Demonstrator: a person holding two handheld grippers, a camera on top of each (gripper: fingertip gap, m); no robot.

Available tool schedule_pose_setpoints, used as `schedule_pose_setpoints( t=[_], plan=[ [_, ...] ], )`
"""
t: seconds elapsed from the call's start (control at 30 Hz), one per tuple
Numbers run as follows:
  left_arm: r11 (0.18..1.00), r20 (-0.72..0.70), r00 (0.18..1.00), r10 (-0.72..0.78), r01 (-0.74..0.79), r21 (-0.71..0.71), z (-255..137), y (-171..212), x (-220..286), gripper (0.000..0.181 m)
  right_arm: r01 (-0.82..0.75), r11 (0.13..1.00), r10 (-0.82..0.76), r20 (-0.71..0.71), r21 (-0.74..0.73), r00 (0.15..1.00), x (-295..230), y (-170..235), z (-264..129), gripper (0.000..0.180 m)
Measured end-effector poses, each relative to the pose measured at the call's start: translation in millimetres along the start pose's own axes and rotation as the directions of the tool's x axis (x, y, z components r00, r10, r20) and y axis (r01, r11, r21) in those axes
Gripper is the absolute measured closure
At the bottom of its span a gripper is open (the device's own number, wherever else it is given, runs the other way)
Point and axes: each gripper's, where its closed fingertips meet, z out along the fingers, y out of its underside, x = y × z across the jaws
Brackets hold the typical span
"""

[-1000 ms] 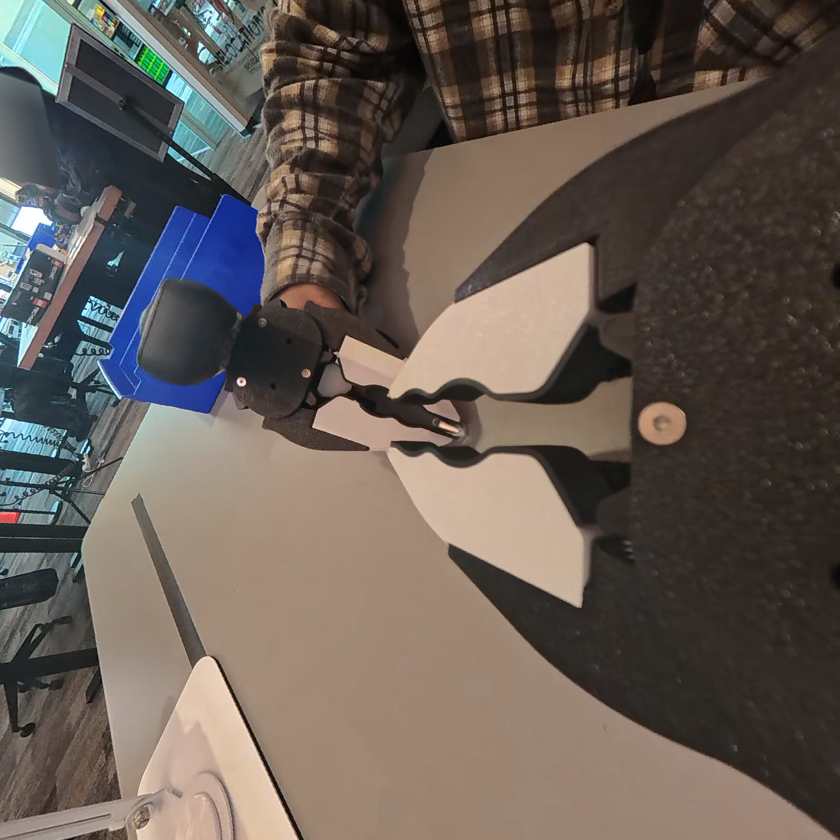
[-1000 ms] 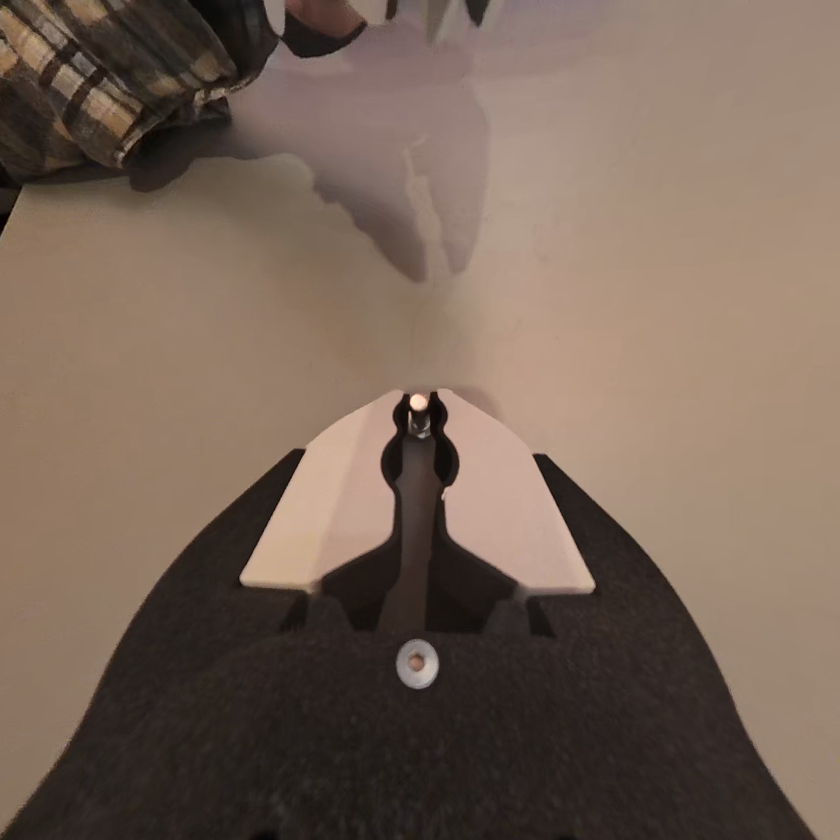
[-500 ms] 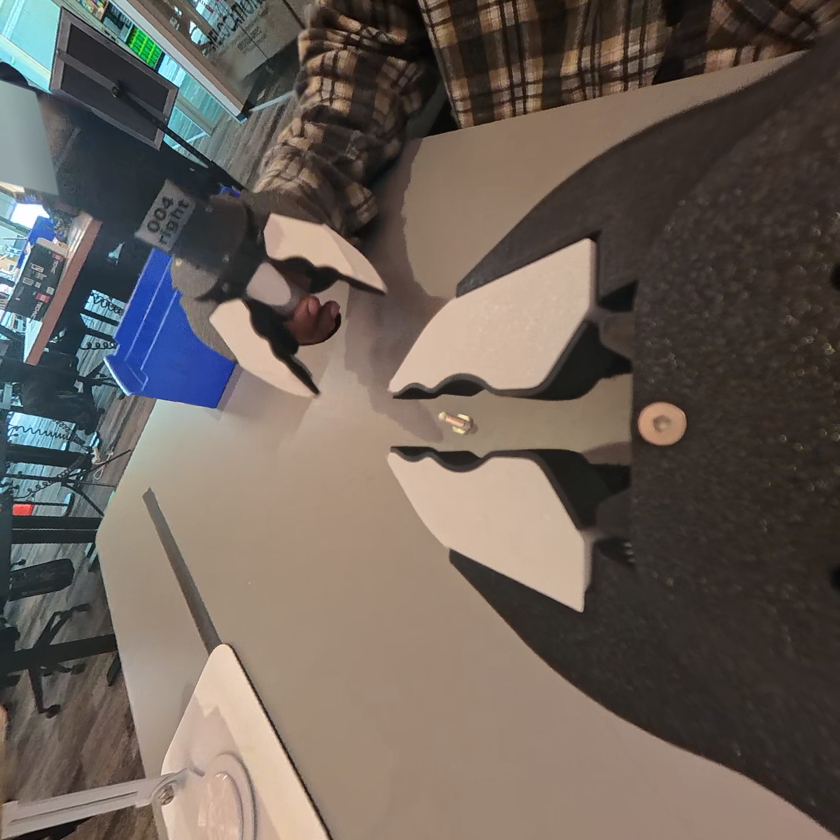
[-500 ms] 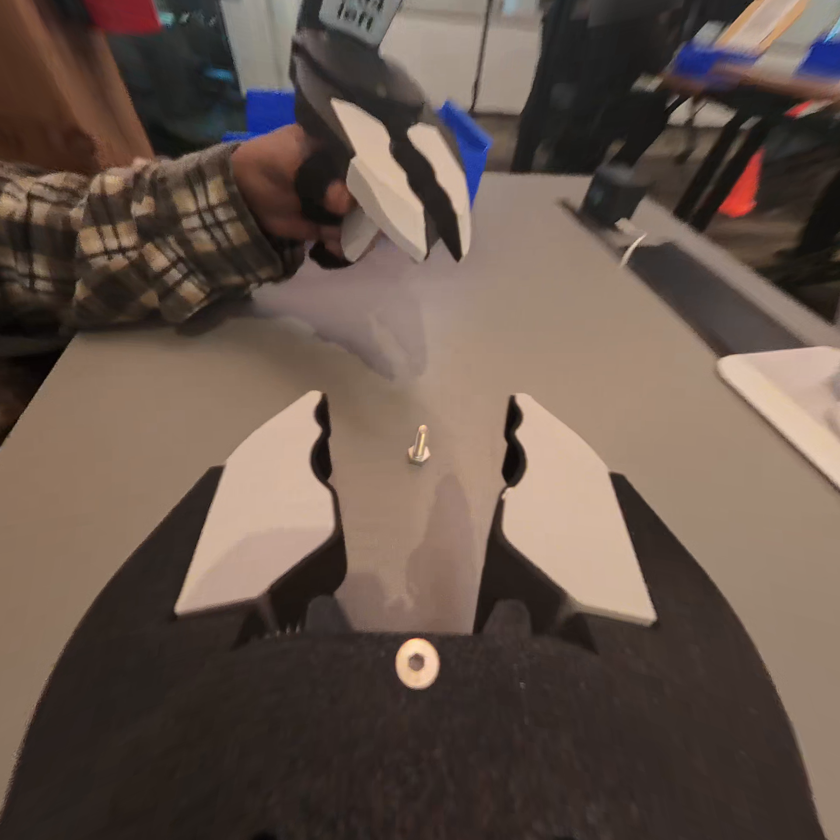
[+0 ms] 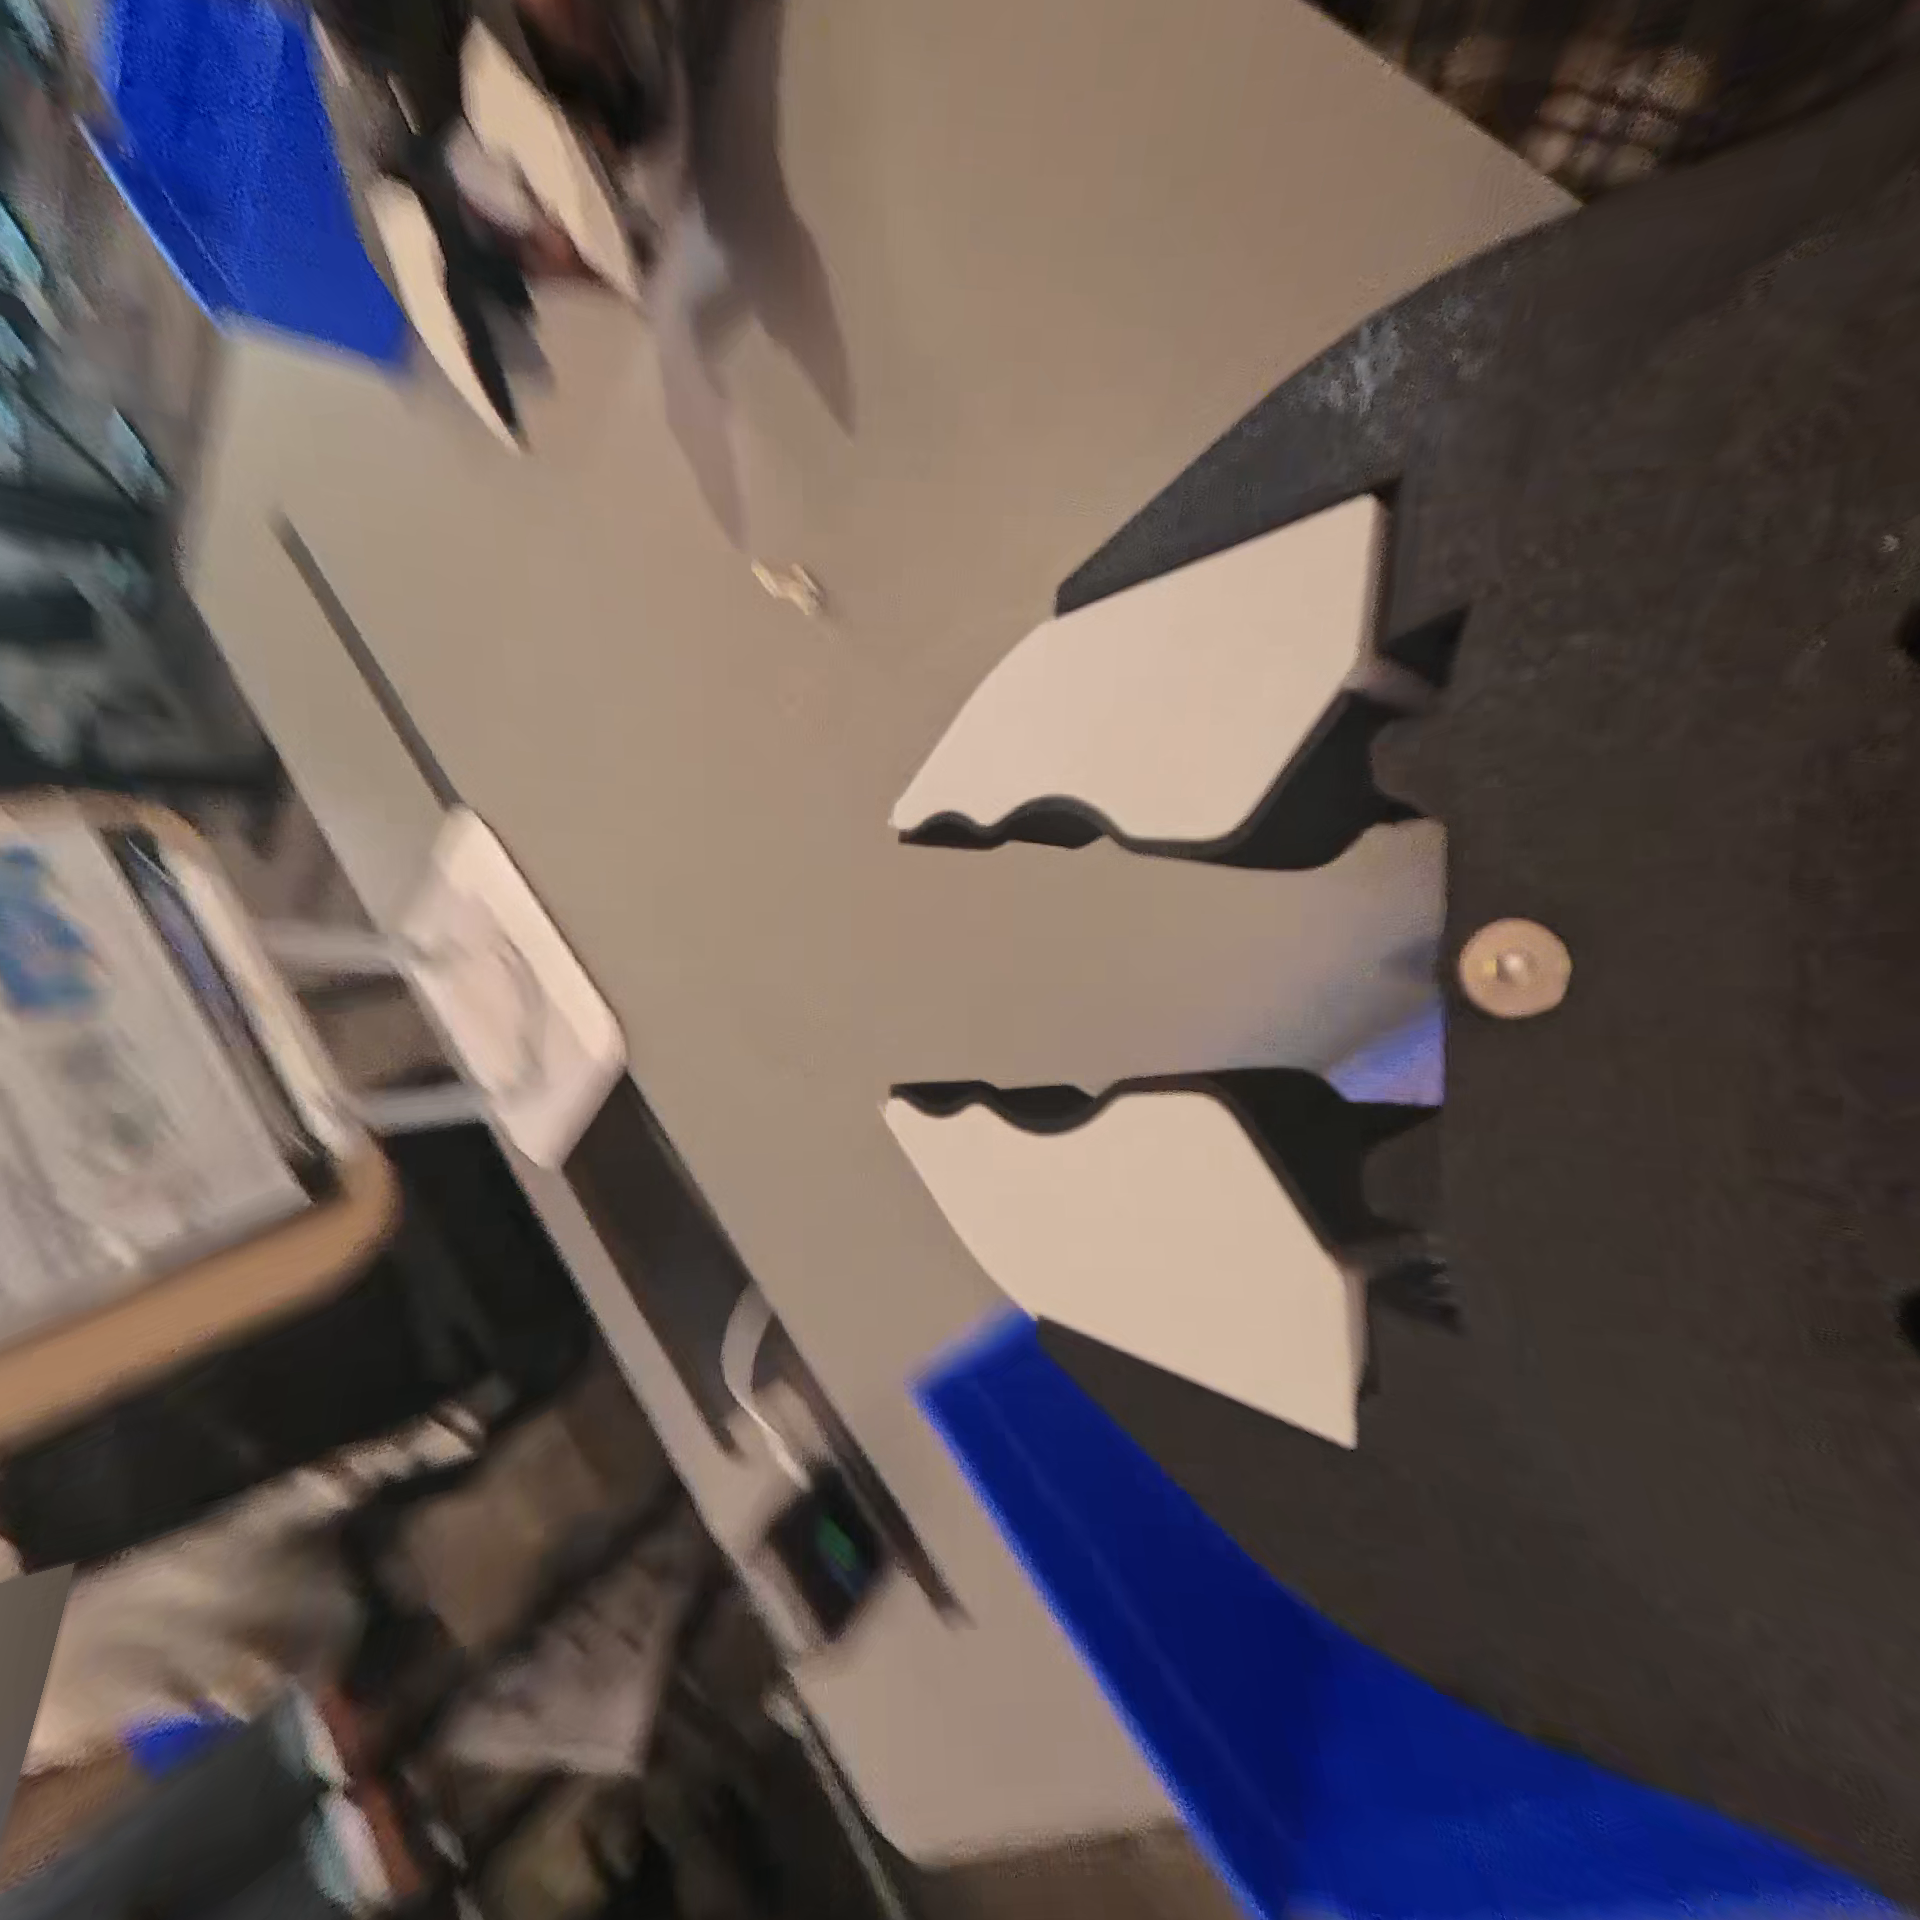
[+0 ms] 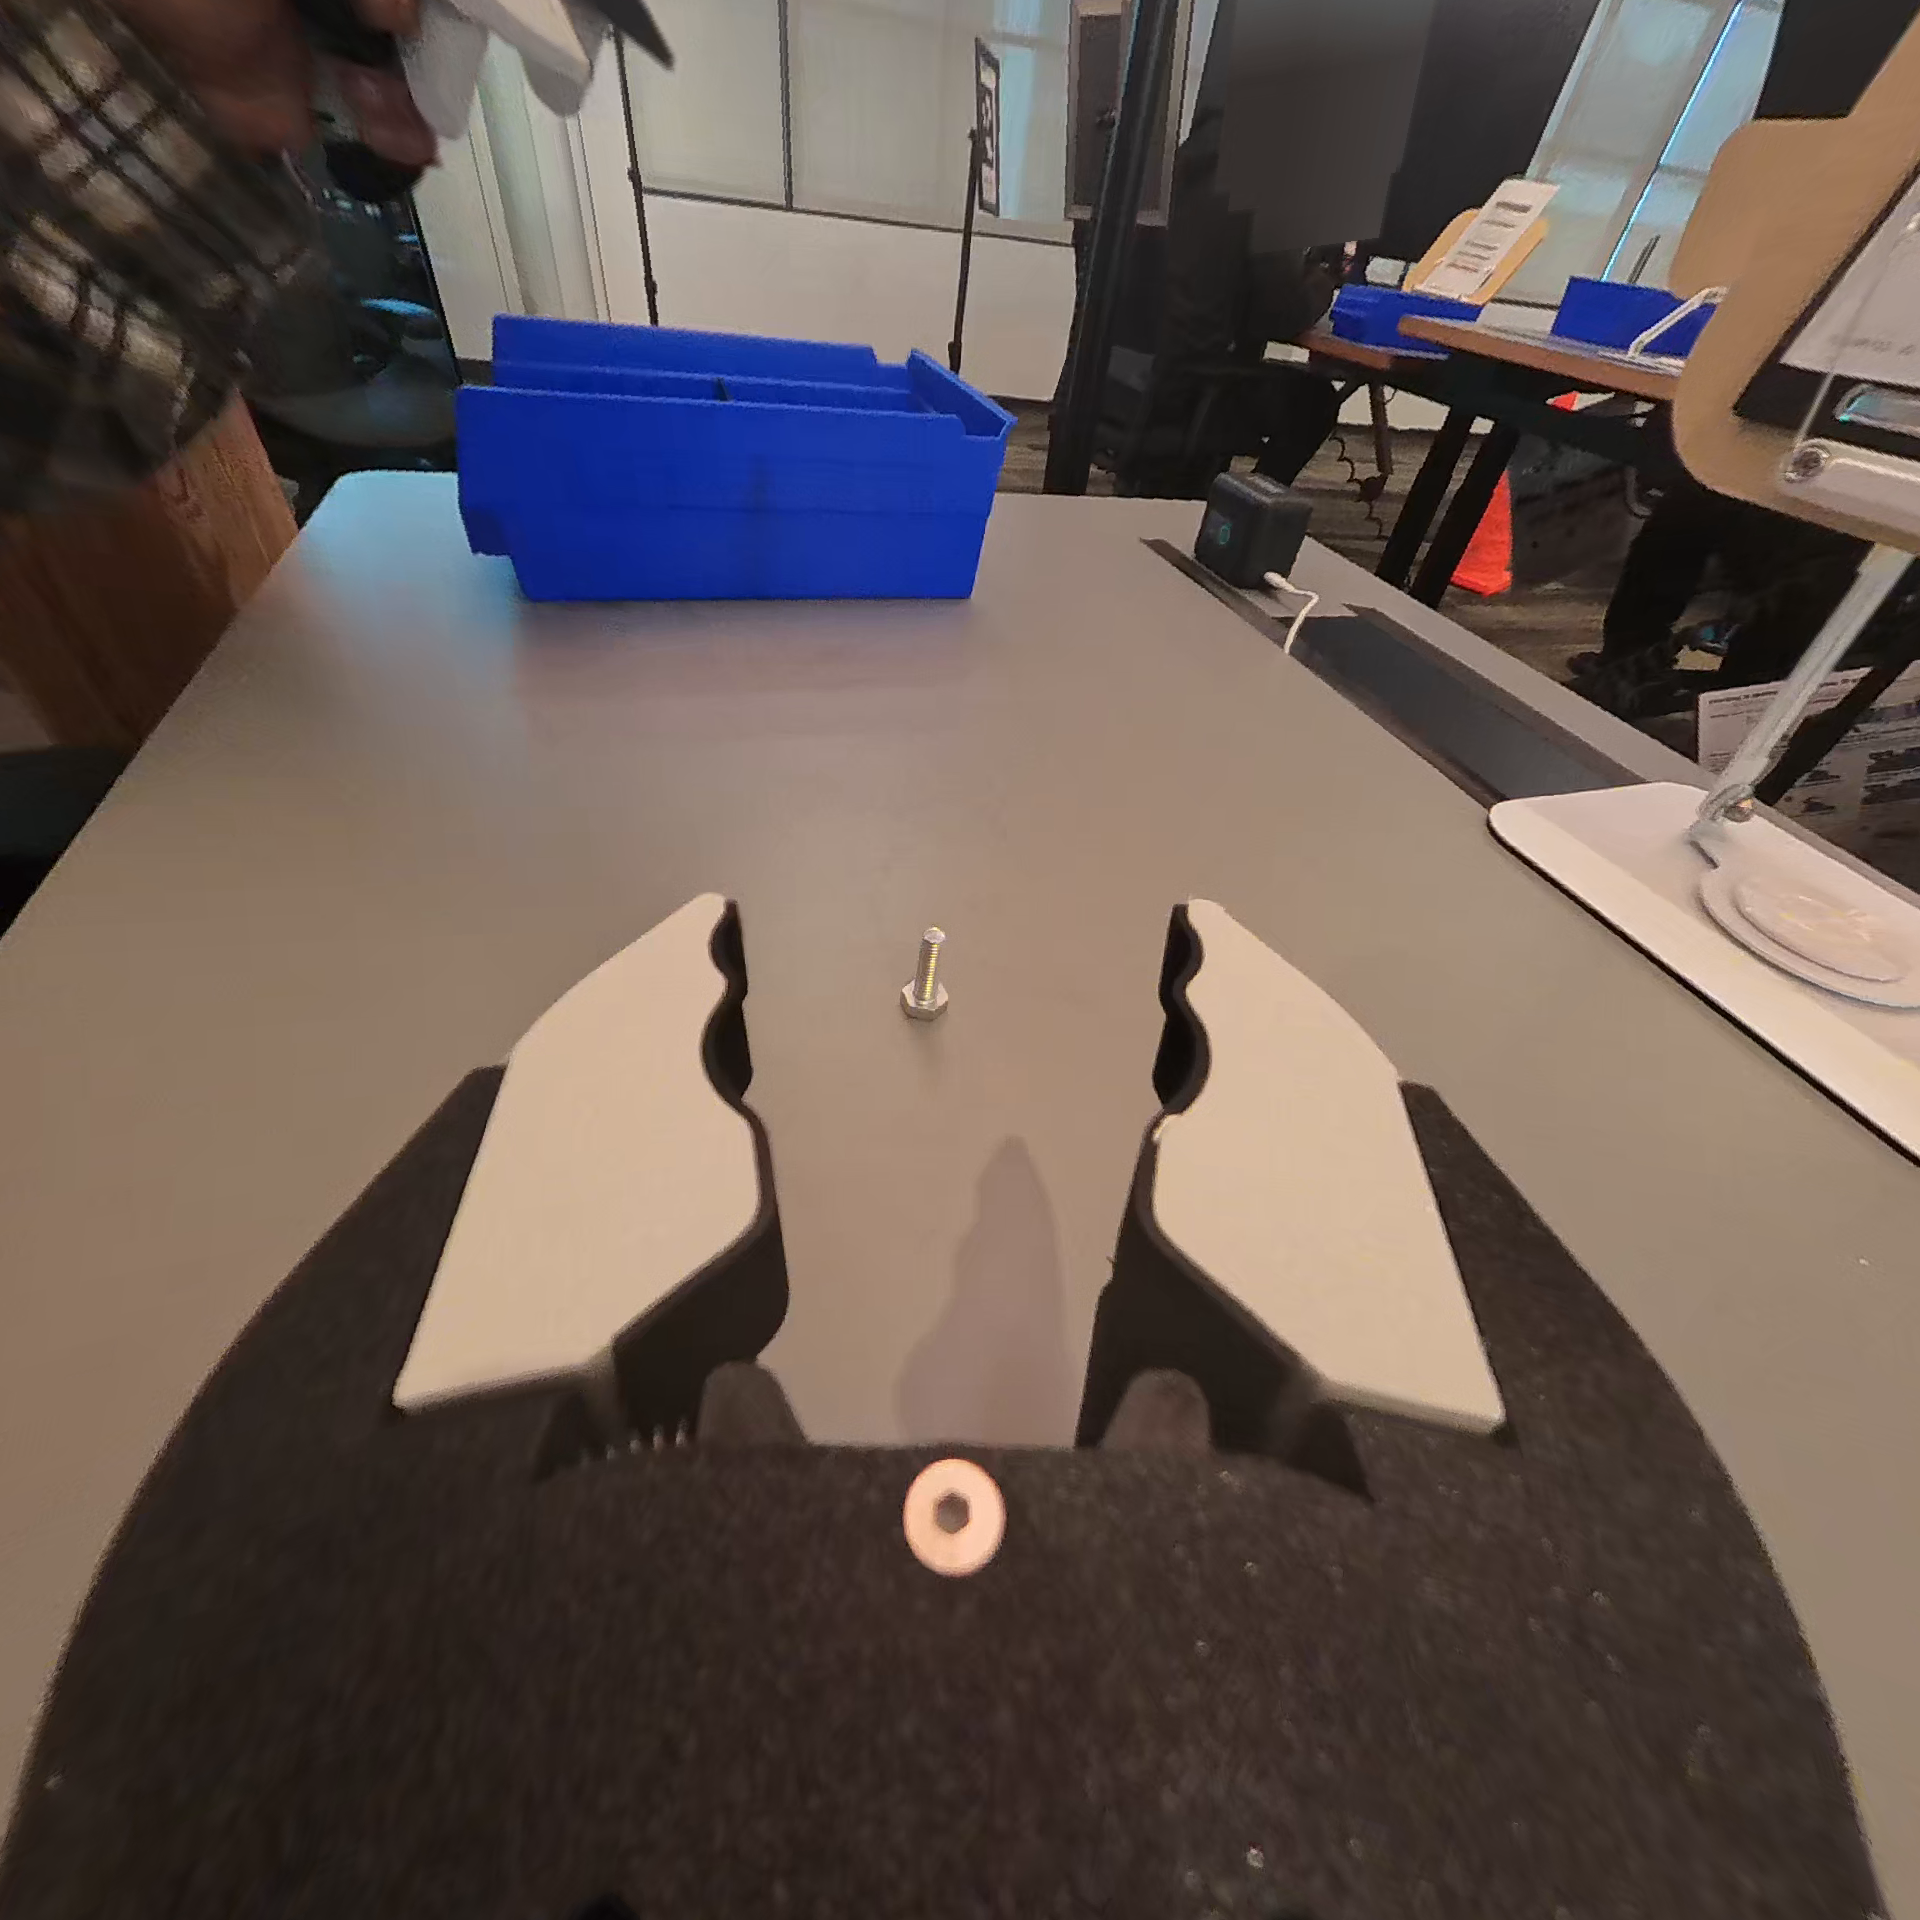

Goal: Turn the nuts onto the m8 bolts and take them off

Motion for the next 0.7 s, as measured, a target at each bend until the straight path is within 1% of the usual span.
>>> schedule_pose_setpoints(
  t=[0.07,0.13,0.23,0.33,0.43,0.7],
  plan=[
    [0.989,0.118,0.992,-0.035,0.052,-0.141,-25,41,-41,0.139,0.012,1.0,-0.012,0.006,-0.002,1.0,-3,-1,2,0.104],
    [0.954,0.205,0.977,-0.061,0.118,-0.275,-42,83,-75,0.141,0.015,1.0,-0.015,0.015,0.002,1.0,-6,-3,4,0.104],
    [0.859,0.259,0.963,-0.072,0.192,-0.475,-52,143,-104,0.142,0.017,1.0,-0.017,0.028,0.0,0.999,-9,-2,5,0.104],
    [0.749,0.262,0.963,-0.067,0.223,-0.624,-51,188,-116,0.143,0.013,1.0,-0.013,0.026,0.0,1.0,-8,-2,4,0.105],
    [0.68,0.27,0.961,-0.064,0.24,-0.693,-48,211,-126,0.147,0.0,1.0,-0.001,0.029,0.017,1.0,-7,-4,2,0.106],
    [0.556,0.253,0.959,-0.127,0.28,-0.783,-33,240,-135,0.151,-0.006,1.0,0.006,0.045,0.008,0.999,-7,-1,1,0.106]
  ],
)
